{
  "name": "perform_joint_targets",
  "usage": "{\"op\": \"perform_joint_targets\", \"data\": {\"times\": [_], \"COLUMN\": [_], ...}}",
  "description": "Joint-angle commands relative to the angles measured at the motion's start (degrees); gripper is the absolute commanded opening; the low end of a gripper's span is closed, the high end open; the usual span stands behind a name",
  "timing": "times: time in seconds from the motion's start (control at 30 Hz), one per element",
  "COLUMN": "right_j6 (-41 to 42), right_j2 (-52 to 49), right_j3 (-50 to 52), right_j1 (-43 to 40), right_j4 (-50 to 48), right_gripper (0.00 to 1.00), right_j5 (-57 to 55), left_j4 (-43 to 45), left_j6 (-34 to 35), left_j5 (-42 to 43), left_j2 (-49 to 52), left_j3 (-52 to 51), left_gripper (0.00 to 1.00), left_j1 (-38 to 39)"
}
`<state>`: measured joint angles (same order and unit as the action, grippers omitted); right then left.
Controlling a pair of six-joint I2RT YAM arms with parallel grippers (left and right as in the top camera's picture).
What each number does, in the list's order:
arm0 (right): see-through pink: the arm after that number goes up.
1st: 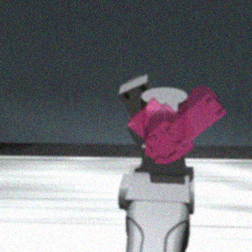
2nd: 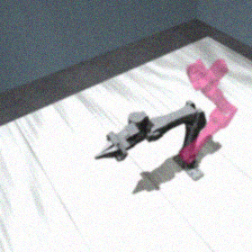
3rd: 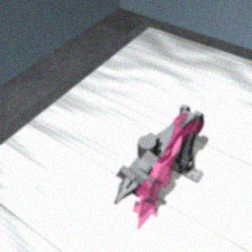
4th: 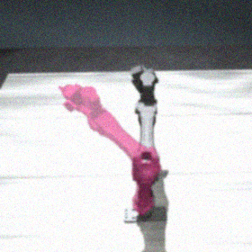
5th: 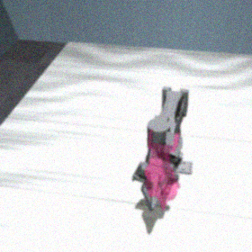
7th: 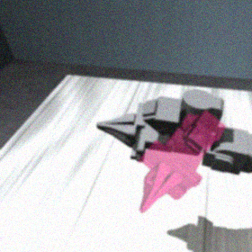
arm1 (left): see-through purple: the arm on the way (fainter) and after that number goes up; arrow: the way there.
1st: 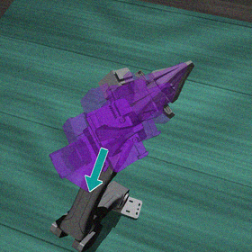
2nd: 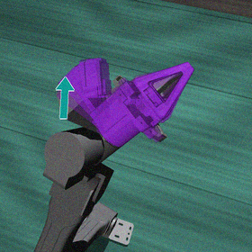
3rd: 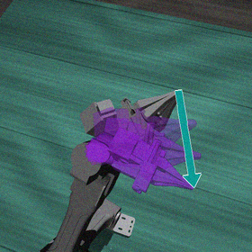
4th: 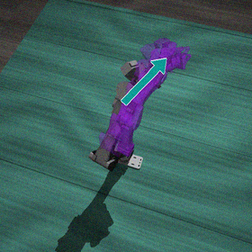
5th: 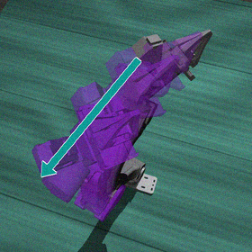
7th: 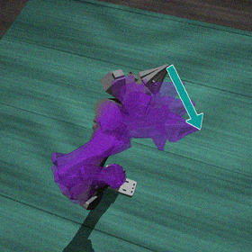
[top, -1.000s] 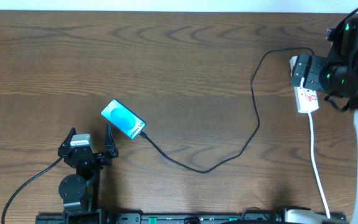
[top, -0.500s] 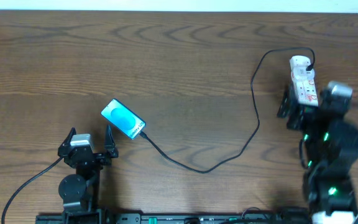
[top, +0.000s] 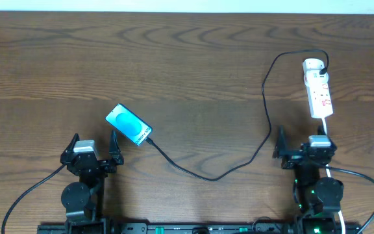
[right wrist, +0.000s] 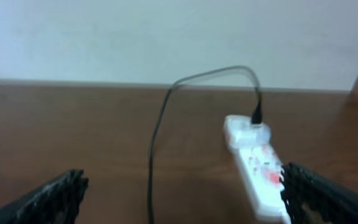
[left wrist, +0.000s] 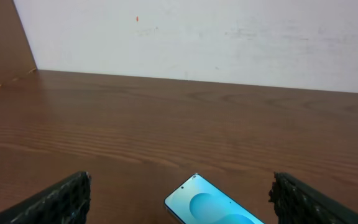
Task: Plug charger to phone and switch on socket
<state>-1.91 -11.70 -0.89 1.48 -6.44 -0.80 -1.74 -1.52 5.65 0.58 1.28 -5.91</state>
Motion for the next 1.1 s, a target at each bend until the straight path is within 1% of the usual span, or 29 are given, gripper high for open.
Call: {"op": "perform_joint_targets", "data": {"times": [0.0, 0.03, 0.07, 0.23, 1.07], "right_j6": [-2.0, -2.0, -2.2, -4.0, -4.0], "right_j2": [4.7, 7.0, 9.0, 10.5, 11.4], "right_j3": [0.6, 0.6, 0.6, 0.6, 0.6], "right_j1": [2.7, 3.9, 4.7, 4.9, 4.9], "right_j4": [4.8, 8.8, 10.8, 10.9, 10.7], "right_gripper": [0.99, 0.99, 0.99, 0.99, 0.99], "right_j5": [0.5, 0.5, 0.4, 0.3, 0.3], "left_j4": [-1.9, -1.9, -1.9, -1.9, -1.9], "left_j6": [-0.4, -0.4, -0.4, -0.4, -0.4], "left_j5": [0.7, 0.7, 0.7, 0.7, 0.7], "left_j2": [-0.3, -0.3, -0.3, -0.3, -0.3], "left_j3": [-1.0, -1.0, -1.0, -1.0, -1.0], "left_gripper": [0.92, 0.92, 0.92, 0.92, 0.92], "left_j1": [-0.2, -0.2, -0.2, -0.2, -0.2]}}
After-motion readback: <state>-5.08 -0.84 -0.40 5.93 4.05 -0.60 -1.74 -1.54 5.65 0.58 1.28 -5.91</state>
